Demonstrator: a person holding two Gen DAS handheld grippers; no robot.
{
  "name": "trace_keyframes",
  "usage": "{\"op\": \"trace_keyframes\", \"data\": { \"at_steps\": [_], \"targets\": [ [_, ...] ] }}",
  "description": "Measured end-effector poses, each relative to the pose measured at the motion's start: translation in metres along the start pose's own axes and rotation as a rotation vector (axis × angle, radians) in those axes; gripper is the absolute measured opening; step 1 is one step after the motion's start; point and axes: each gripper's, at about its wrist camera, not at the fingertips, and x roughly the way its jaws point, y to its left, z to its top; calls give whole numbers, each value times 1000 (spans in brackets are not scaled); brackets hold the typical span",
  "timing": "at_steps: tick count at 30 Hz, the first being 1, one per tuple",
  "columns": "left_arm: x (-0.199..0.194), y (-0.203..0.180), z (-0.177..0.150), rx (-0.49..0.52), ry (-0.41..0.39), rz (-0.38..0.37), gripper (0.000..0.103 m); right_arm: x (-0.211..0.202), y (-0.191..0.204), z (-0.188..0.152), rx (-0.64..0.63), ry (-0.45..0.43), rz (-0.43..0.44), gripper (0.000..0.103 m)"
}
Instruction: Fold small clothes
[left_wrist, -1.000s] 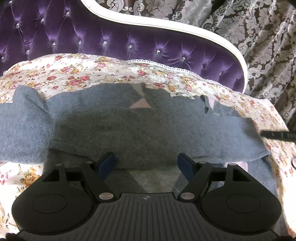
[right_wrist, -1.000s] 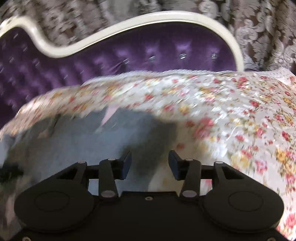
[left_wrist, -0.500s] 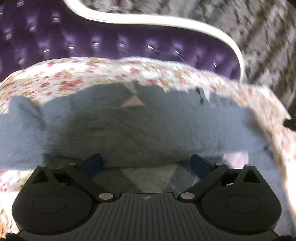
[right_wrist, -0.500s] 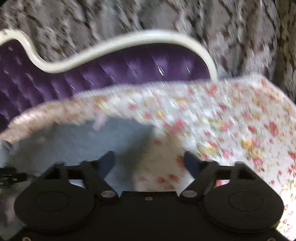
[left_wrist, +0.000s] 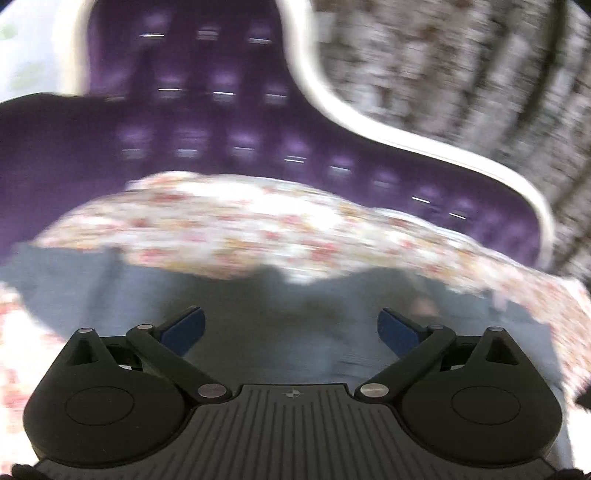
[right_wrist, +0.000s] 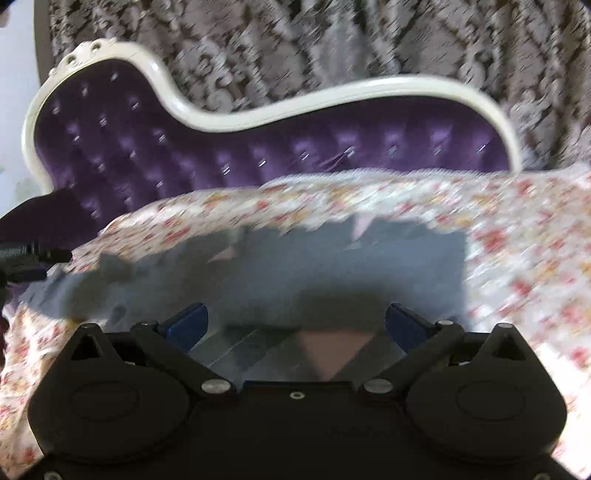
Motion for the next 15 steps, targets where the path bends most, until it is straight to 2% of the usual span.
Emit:
{"op": "trace_keyframes", "data": {
  "at_steps": [3,6,7,9,15],
  "targets": [
    [-3,37,7,-26,3,108,94,9,12,-14,0,12,35,102],
    [-1,68,15,-37,29,170,83,16,24,-26,-19,10,33,101],
    [-1,79,17,-44,33,184,76,18,27,-29,-24,12,36,101],
    [-2,100,21,-81,37,202,70,19,30,-34,-16,13,50,101],
    [1,157,24,-223,46,200,67,27,33,-41,7,36,70,101]
  ]
}}
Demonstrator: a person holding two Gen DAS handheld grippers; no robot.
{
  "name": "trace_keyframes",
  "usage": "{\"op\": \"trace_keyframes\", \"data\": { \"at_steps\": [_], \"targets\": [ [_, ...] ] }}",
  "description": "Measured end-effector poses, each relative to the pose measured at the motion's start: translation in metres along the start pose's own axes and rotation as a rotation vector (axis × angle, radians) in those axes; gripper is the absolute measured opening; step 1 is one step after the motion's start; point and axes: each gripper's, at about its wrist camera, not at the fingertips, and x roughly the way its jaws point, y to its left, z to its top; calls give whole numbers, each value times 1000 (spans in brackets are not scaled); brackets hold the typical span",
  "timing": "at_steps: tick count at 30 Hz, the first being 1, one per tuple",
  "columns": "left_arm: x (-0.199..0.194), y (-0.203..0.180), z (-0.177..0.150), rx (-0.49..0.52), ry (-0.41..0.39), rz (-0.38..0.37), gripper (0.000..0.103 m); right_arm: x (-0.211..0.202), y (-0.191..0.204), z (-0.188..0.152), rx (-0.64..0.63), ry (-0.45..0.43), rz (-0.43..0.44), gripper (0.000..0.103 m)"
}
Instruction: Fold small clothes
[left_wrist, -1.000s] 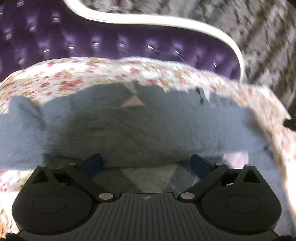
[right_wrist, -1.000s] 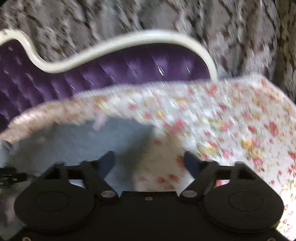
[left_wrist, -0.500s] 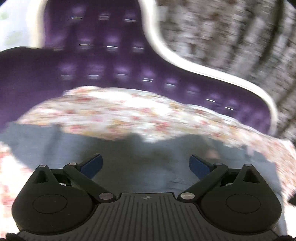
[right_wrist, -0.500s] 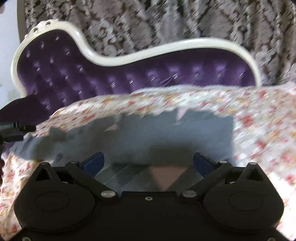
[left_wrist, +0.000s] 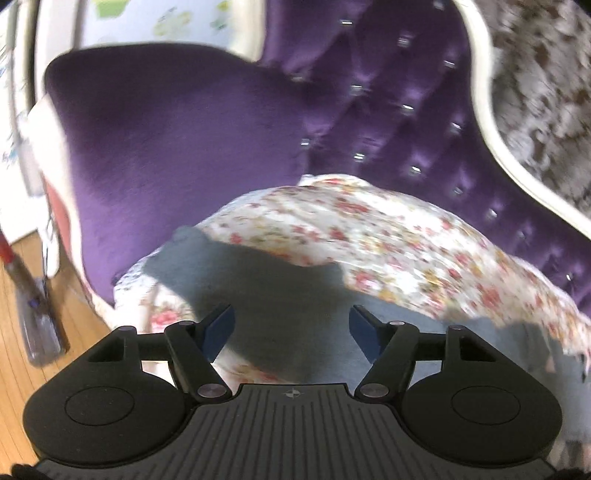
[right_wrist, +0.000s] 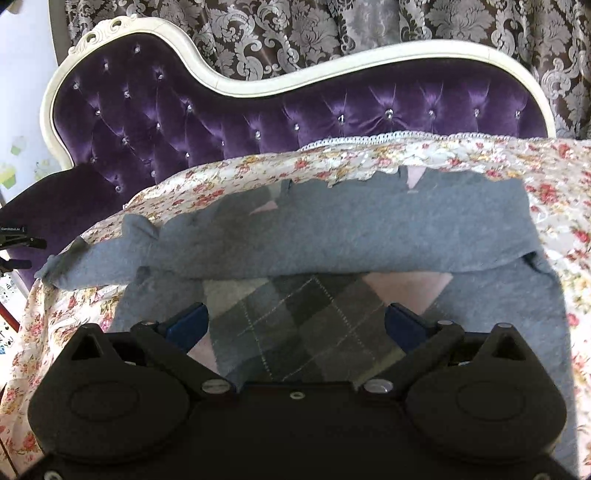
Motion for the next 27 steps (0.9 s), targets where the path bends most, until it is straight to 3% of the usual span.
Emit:
{"op": "trace_keyframes", "data": {
  "at_steps": [8,18,22,24,27],
  "targets": [
    [26,49,2,-135,30,20,60,3,8,-4,10,10,32,102],
    [49,61,9,-139,28,3,53,9,10,-8,32,21,43,102],
    [59,57,10,-120,50,40,39,12,11,-11,27,32,40,102],
    [59,54,10,-99,32,75,8,12,12,-11,27,33,40,102],
    [53,53,11,-105,-5,67,6,14,10,-12,39,41,39,102]
  ]
}}
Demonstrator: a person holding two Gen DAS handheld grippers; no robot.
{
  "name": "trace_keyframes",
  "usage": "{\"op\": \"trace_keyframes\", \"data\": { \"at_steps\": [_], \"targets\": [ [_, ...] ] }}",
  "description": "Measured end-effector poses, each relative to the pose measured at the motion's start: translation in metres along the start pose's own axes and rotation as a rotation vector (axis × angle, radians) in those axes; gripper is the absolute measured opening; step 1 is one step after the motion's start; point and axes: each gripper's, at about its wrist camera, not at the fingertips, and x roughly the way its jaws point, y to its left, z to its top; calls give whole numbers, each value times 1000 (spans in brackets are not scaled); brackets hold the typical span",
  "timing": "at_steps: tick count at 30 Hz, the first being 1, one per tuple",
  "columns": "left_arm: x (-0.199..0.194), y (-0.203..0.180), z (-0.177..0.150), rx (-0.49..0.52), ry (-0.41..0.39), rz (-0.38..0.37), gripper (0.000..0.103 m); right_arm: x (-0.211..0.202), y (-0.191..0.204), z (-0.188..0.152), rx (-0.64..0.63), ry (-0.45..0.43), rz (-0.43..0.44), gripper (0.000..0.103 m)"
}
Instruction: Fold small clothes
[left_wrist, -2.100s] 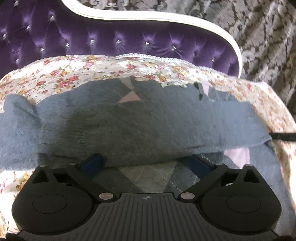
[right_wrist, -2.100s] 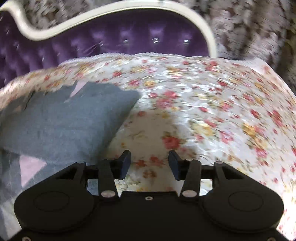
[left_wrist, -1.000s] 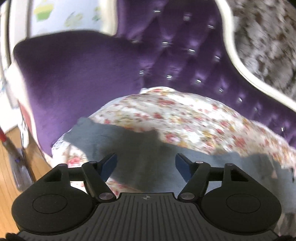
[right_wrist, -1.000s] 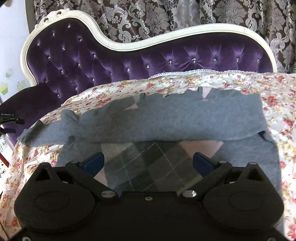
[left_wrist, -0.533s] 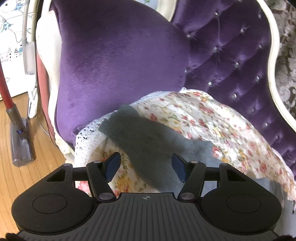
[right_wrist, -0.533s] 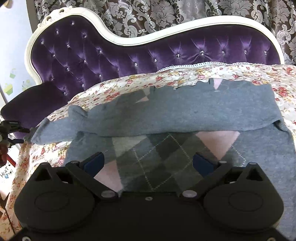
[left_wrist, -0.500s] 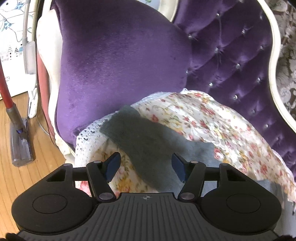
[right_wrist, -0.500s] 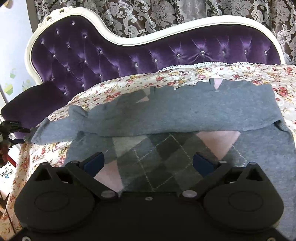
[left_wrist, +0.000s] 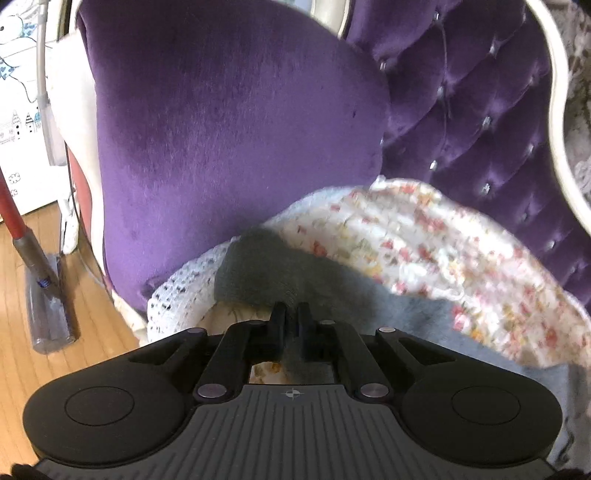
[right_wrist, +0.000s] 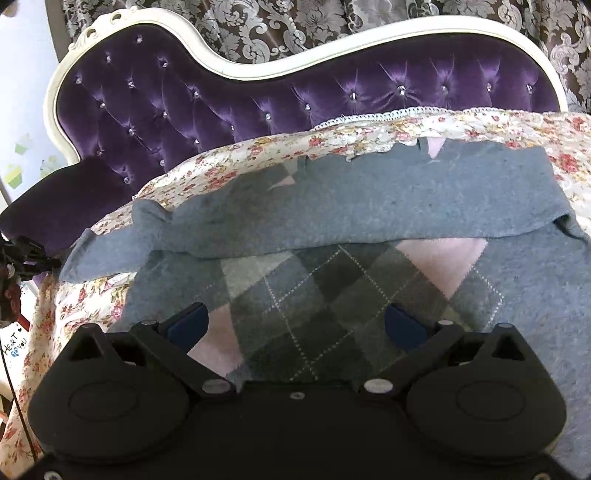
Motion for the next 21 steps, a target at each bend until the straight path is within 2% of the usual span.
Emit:
{"op": "trace_keyframes", "data": {
  "at_steps": [4,10,15,21],
  "targets": [
    [-28,-10,7,-23,-62,-48,6,2,-4,-2,19,3,3,102],
    [-90,-64,30,106,-166,-139,6,3,-3,-3,13,0,3,102],
    [-142,-131,37,210,-235,-253,6,1,-6,-3,30,-3,20,102],
    [-181,-214,29,242,-263,-442,6,-1,-9,-3,49,-9,40,102]
  ]
}}
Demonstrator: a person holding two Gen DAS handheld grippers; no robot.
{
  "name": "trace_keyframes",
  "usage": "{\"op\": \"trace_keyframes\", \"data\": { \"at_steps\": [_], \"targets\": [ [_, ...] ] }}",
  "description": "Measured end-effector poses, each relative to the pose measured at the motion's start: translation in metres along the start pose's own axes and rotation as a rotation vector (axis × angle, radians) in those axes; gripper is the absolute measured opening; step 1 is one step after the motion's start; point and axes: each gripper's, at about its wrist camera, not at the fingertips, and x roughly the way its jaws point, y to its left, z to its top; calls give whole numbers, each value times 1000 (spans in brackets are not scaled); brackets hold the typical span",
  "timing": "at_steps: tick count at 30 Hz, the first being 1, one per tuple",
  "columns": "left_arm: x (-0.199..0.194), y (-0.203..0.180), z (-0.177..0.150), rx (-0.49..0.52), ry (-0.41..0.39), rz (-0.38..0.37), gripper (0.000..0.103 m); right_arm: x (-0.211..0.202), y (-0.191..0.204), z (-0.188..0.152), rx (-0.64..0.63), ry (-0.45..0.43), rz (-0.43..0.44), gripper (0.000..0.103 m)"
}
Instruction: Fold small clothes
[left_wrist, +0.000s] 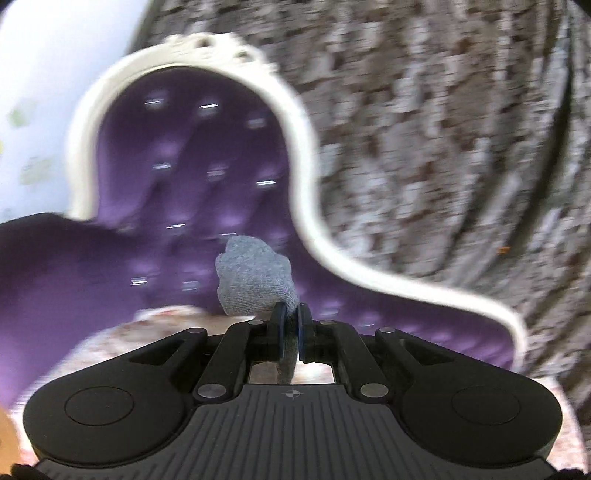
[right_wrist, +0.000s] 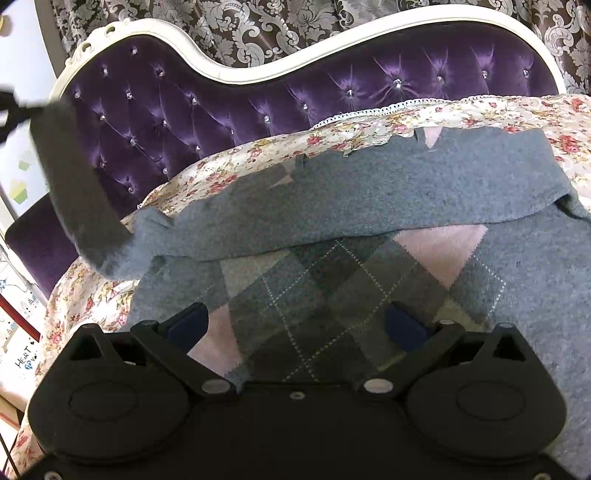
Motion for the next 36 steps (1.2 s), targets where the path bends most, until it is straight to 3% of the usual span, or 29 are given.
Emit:
{"op": "trace_keyframes", "data": {
  "at_steps": [3,7,15,18,20,22,24,28,31,36],
  "targets": [
    [8,-47,-3,22,3,-107,6,0,-2,1,16,1,12,102],
    [29,-103,-22,75,39,-195,6,-2,-7,5,45,8,28,102],
    [100,-165,-111,53,240,-279,6,-26,-24,13,77,-34,13,102],
    [112,-175,-144,80,283,-268,9,-24,-33,11,77,-30,-19,102],
    [115,-179,-158,93,317,-267,31,-20,-39,6,98,-11,-27,102],
    [112,-181,-164,89,330,-268,42,-19,-40,5,99,-19,-25,102],
    [101,-182,-166,102,308,-270,44,-18,-38,5,85,-16,-31,102],
    [71,-189,-168,206,232,-229,66,-18,-36,5,71,-13,-33,102],
    [46,-178,-185,276,199,-131,69,-18,-38,7,71,-7,-31,102],
    [30,-141,-230,247,277,5,69,-21,-31,12,17,-6,-36,102]
  ]
}}
